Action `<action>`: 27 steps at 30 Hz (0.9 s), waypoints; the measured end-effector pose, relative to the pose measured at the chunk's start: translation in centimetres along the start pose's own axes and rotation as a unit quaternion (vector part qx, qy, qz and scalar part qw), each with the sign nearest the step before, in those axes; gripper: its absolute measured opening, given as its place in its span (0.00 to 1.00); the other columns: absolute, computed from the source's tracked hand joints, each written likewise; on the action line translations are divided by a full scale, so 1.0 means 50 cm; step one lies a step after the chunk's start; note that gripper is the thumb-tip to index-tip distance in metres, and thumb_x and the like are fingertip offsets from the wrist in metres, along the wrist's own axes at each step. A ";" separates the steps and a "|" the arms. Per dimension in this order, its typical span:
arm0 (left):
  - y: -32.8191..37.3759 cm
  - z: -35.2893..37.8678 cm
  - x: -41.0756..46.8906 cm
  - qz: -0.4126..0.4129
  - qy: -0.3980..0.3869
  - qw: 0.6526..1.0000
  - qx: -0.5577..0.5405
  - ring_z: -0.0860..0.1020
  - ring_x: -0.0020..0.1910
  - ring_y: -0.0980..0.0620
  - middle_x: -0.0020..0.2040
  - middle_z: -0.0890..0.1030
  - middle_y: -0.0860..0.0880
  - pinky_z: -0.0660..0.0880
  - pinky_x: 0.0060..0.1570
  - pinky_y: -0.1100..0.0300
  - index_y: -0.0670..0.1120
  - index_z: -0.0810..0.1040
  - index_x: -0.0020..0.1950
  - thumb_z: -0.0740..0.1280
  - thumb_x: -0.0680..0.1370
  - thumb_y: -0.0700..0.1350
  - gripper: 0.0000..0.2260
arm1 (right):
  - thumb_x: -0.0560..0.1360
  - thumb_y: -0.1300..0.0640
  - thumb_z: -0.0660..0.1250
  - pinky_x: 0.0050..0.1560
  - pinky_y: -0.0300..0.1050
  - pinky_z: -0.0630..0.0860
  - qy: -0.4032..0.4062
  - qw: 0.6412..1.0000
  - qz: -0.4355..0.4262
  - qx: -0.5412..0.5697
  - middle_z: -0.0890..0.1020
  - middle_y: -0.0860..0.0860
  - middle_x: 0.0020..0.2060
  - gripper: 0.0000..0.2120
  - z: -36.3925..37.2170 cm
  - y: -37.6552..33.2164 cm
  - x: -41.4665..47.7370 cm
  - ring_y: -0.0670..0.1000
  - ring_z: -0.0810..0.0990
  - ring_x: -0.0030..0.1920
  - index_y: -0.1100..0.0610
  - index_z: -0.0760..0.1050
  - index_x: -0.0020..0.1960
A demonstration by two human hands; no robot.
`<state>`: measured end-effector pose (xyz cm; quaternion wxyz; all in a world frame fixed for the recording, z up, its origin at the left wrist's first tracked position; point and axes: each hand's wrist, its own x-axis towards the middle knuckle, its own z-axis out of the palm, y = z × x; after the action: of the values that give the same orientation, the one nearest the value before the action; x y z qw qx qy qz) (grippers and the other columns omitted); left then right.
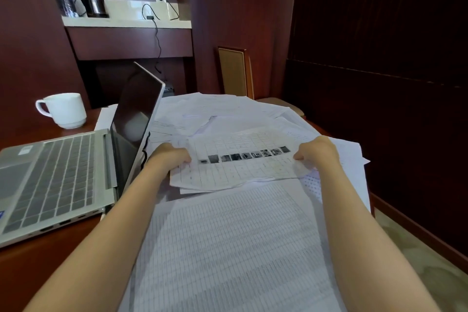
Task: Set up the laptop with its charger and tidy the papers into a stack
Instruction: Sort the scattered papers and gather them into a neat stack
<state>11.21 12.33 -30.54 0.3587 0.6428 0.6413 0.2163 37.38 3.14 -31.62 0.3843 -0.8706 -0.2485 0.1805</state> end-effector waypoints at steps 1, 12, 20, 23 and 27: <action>0.001 0.003 0.002 0.014 0.022 1.000 -0.013 0.71 0.40 0.49 0.46 0.75 0.44 0.67 0.37 0.61 0.38 0.73 0.52 0.65 0.76 0.40 0.08 | 0.69 0.65 0.67 0.27 0.41 0.61 0.021 1.000 -0.006 0.002 0.70 0.54 0.30 0.13 0.000 0.000 0.002 0.53 0.69 0.29 0.59 0.63 0.33; 0.060 -0.003 -0.040 0.275 0.103 0.904 -0.309 0.74 0.51 0.57 0.54 0.76 0.54 0.69 0.38 0.75 0.45 0.72 0.65 0.60 0.79 0.34 0.15 | 0.75 0.60 0.68 0.46 0.41 0.70 0.131 0.911 -0.201 0.336 0.76 0.51 0.48 0.11 -0.010 -0.013 -0.011 0.50 0.75 0.48 0.59 0.71 0.56; 0.066 -0.001 -0.055 0.251 0.075 0.892 -0.367 0.72 0.54 0.58 0.54 0.76 0.56 0.67 0.55 0.63 0.50 0.71 0.62 0.69 0.75 0.41 0.17 | 0.75 0.49 0.67 0.46 0.32 0.68 0.105 0.883 -0.274 0.365 0.71 0.41 0.43 0.17 -0.018 -0.010 -0.022 0.37 0.70 0.43 0.55 0.67 0.58; 0.066 -0.001 -0.055 0.246 0.081 0.892 -0.370 0.74 0.55 0.56 0.56 0.77 0.55 0.69 0.54 0.63 0.47 0.73 0.63 0.69 0.75 0.39 0.17 | 0.75 0.53 0.68 0.39 0.29 0.67 0.097 0.873 -0.272 0.393 0.69 0.41 0.37 0.09 -0.020 -0.008 -0.014 0.38 0.68 0.37 0.54 0.68 0.49; 0.061 0.002 -0.056 0.219 0.087 0.907 -0.350 0.73 0.53 0.56 0.56 0.77 0.53 0.69 0.53 0.63 0.46 0.74 0.64 0.68 0.75 0.40 0.17 | 0.77 0.62 0.65 0.31 0.27 0.65 0.051 0.886 -0.243 0.393 0.66 0.44 0.31 0.16 -0.014 -0.006 -0.012 0.40 0.65 0.32 0.49 0.64 0.36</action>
<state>13.10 9.83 -27.85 0.4474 0.5785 0.3962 0.5552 37.15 2.54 -30.88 0.7388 -0.5690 -0.3408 0.1194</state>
